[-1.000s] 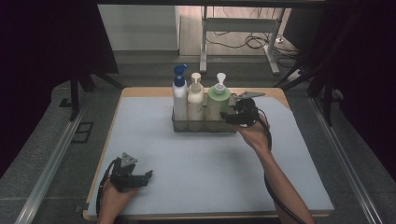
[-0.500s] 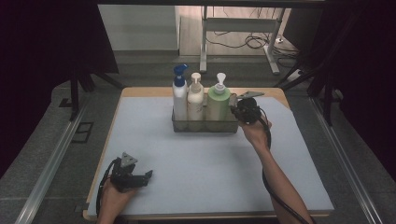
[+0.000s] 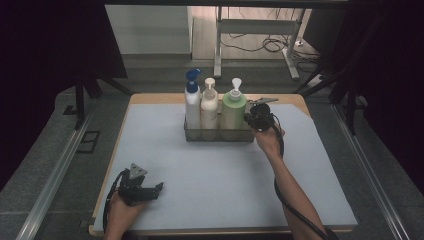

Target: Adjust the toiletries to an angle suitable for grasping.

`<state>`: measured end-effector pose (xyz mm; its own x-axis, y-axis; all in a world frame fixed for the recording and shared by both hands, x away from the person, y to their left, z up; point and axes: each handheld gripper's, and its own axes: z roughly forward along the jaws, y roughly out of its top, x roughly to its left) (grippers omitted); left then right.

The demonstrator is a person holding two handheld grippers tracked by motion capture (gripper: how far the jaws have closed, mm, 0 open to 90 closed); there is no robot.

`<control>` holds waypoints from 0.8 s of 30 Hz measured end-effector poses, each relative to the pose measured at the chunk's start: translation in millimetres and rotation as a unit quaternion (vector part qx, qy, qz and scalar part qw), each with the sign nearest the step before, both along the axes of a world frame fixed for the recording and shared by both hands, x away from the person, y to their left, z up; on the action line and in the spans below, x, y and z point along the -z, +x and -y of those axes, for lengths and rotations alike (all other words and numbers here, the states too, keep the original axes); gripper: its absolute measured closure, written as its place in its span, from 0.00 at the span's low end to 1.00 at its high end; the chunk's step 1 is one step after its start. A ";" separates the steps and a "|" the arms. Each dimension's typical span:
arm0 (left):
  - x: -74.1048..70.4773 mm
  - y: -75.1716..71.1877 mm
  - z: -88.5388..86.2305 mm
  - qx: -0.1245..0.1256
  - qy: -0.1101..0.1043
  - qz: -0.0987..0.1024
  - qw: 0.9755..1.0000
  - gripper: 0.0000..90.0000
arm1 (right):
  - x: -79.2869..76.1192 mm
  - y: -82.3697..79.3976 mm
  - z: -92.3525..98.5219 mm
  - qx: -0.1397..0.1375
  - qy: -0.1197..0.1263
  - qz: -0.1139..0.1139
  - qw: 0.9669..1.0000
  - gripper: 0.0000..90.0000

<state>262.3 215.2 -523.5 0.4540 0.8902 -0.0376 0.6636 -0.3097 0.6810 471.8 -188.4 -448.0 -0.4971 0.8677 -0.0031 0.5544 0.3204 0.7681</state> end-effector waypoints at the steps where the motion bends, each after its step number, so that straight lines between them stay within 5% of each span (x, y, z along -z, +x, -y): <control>1: 0.0 0.0 -0.1 0.000 0.000 0.000 1.000 0.15 | 2.1 0.8 -0.7 0.003 0.002 -0.002 1.000 0.99; 24: 0.1 0.0 0.1 0.000 0.000 0.001 1.000 0.15 | 10.4 0.0 -11.0 0.003 0.000 -0.012 1.000 1.00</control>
